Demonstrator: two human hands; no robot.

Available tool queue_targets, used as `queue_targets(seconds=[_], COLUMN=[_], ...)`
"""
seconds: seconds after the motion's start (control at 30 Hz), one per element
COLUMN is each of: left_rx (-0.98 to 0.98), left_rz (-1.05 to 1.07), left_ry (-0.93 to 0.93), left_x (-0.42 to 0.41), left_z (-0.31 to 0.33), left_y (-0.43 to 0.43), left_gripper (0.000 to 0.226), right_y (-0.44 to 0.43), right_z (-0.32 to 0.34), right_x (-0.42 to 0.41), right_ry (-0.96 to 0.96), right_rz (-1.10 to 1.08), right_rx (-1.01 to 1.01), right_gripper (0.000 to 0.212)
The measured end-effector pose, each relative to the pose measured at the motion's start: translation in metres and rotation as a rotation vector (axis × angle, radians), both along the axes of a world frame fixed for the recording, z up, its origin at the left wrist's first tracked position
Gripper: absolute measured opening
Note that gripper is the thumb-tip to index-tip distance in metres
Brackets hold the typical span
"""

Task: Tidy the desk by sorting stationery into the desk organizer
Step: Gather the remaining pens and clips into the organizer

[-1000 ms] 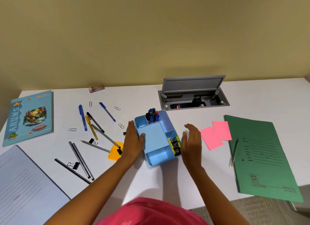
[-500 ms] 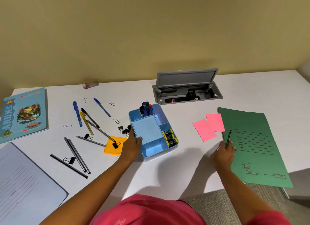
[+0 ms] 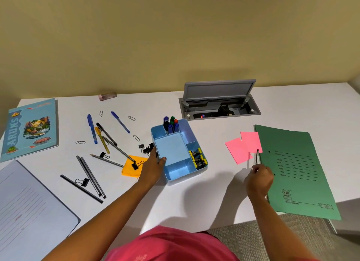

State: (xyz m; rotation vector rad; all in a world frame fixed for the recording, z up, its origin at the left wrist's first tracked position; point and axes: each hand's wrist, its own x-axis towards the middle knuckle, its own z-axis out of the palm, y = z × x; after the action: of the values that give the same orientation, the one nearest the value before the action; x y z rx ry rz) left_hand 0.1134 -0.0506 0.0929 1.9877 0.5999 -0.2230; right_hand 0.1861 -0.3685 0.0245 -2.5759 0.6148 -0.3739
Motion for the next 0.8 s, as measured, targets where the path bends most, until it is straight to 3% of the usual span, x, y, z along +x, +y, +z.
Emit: queue_targets(seconds=[0.27, 0.5, 0.6, 0.8], left_rx=[-0.025, -0.061, -0.071, -0.098], left_rz=[-0.007, 0.005, 0.012, 0.029], left_ry=[-0.020, -0.036, -0.039, -0.029], left_x=[-0.001, -0.002, -0.002, -0.001], left_z=[-0.002, -0.007, -0.007, -0.011], left_y=[0.002, 0.005, 0.005, 0.007], left_gripper=[0.057, 0.058, 0.058, 0.060], right_y=[0.067, 0.131, 0.160, 0.204], right_z=[0.055, 0.100, 0.106, 0.107], right_x=[-0.003, -0.013, -0.014, -0.001], right_ry=[-0.331, -0.528, -0.506, -0.438], right_rz=[0.201, 0.546, 0.654, 1.000], right_rx=[0.251, 0.375, 0.329, 0.018], right_gripper=[0.010, 0.007, 0.007, 0.012])
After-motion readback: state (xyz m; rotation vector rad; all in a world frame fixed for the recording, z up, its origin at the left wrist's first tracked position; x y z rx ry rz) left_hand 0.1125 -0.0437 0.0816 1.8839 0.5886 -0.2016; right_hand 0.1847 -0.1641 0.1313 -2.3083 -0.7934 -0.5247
